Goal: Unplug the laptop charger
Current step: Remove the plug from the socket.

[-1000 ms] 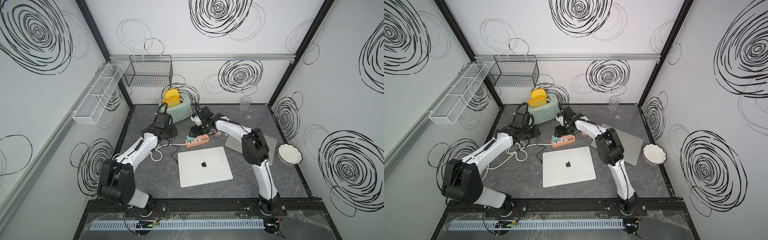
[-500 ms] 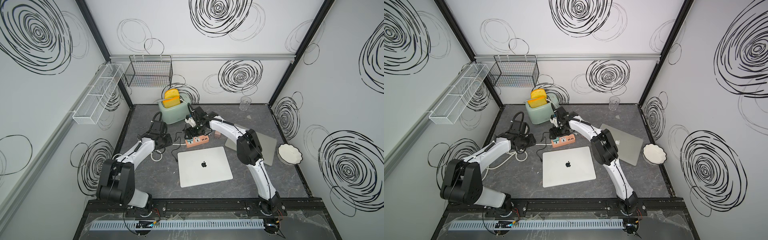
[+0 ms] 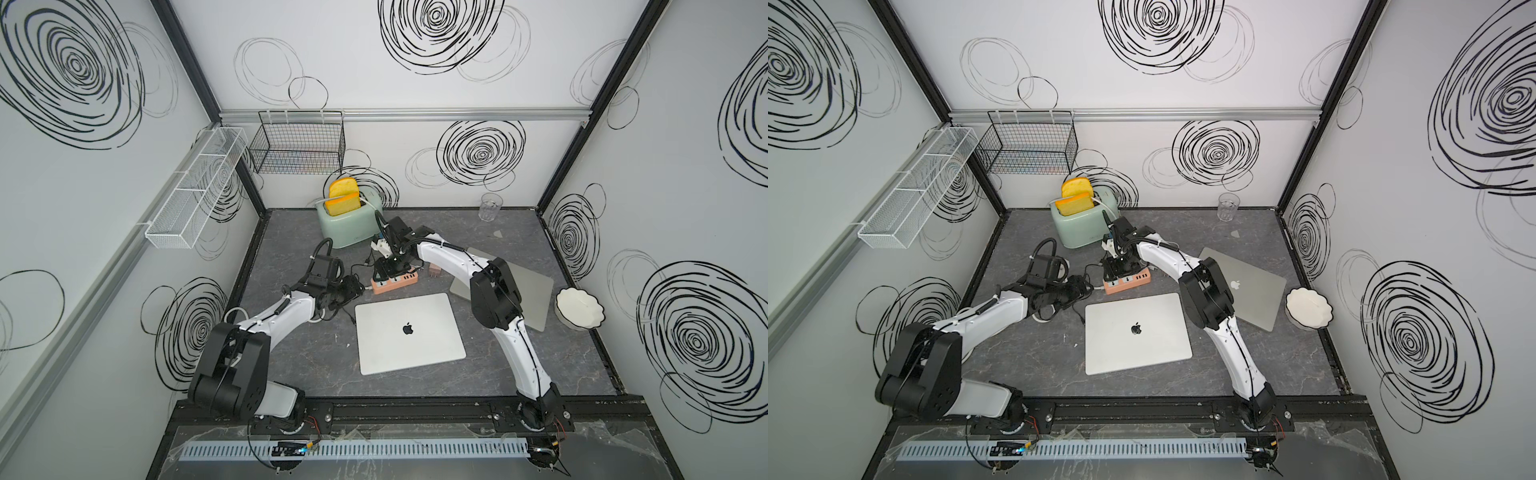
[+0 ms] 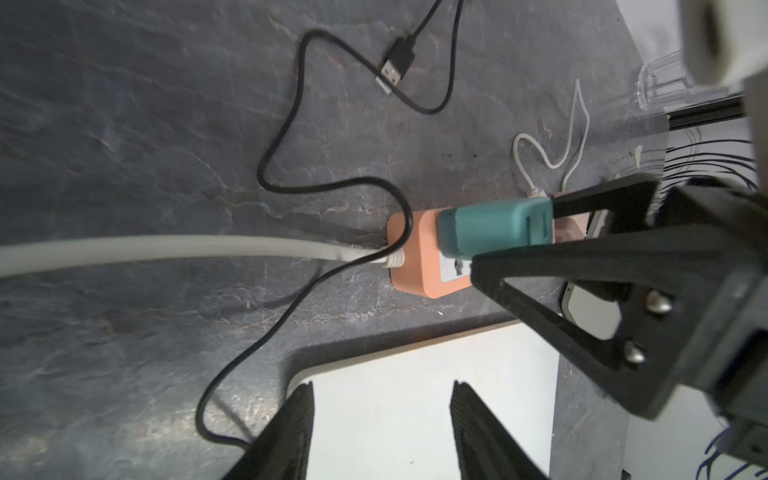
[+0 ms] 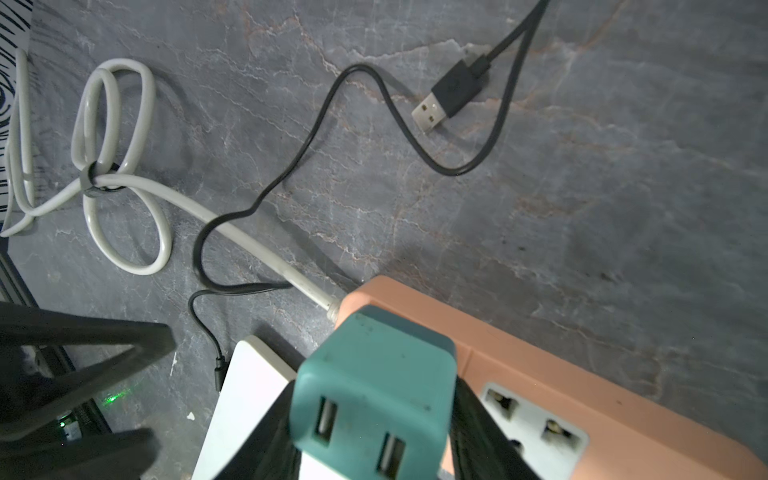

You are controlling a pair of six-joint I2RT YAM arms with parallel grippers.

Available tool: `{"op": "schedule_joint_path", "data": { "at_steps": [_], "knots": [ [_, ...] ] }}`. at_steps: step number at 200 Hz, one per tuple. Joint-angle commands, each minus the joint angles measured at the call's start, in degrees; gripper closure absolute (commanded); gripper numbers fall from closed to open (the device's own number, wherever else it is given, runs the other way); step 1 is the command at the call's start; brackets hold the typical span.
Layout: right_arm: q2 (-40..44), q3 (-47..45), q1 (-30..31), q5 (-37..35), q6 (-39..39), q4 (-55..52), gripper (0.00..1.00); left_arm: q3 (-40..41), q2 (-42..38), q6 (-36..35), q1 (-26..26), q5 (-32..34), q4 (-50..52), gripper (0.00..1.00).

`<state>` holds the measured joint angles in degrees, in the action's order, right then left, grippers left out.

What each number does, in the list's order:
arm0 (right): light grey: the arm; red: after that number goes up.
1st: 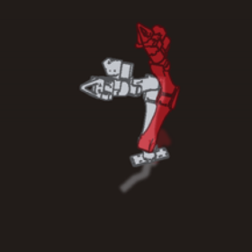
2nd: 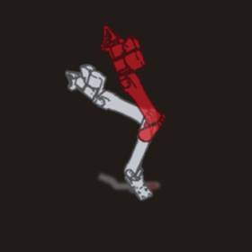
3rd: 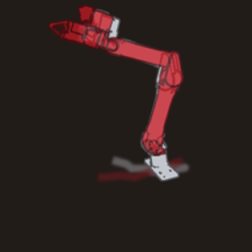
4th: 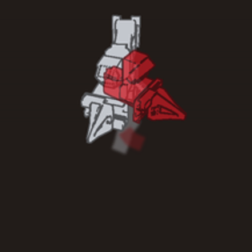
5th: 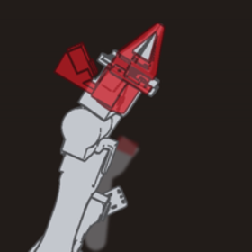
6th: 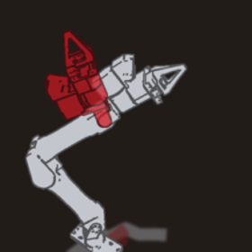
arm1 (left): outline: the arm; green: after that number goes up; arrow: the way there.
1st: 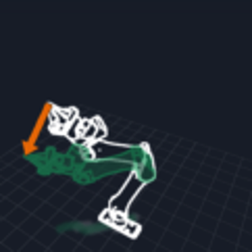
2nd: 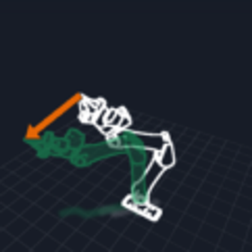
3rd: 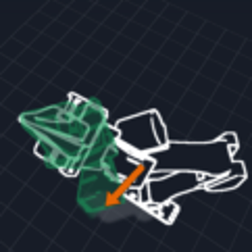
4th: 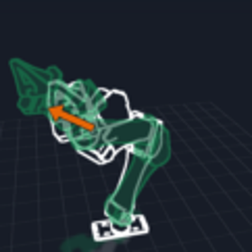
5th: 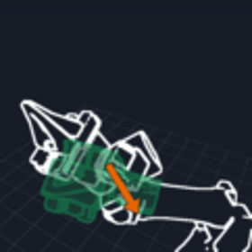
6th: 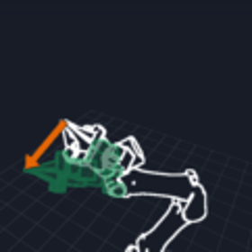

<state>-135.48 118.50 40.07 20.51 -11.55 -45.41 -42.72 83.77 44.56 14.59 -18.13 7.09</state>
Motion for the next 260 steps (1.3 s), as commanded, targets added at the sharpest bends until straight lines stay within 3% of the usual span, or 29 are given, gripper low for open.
{"op": "schedule_joint_path", "data": {
  "at_steps": [1, 22, 75, 105, 154, 260],
  "knots": [
    [-2.2, 0.3, 0.2, -1.1, 0.2, -2.1, 0.51, 0.4, 2.2, 5.6, 1.1, -1.4, -8.4, 0.43],
    [-1.8, -0.6, 0.2, -2.1, 0.5, -2.1, 0.59, -0.1, 4.7, 6.7, 1.7, -0.6, -11.6, 0.43],
    [-0.4, -2.6, 0.2, -3.2, 0.5, -1.8, 0.69, -3.8, 12.2, 6.8, 5.1, 2.8, -15.9, 0.44],
    [0.1, -2.6, 0.2, -3.4, 0.5, -2.2, 0.71, -3.1, 14.1, 9.4, 5.6, 4.0, -19.3, 0.44],
    [0.6, -2.3, 0.3, -3.2, 0.0, -2.2, 0.72, -3.7, 15.5, 8.1, 6.2, 9.8, -11.2, 0.45],
    [1.5, -2.4, 1.5, -4.2, 0.0, -2.8, 0.77, 1.5, 18.8, 12.0, 4.2, 6.9, -16.2, 0.45]
  ]
}}
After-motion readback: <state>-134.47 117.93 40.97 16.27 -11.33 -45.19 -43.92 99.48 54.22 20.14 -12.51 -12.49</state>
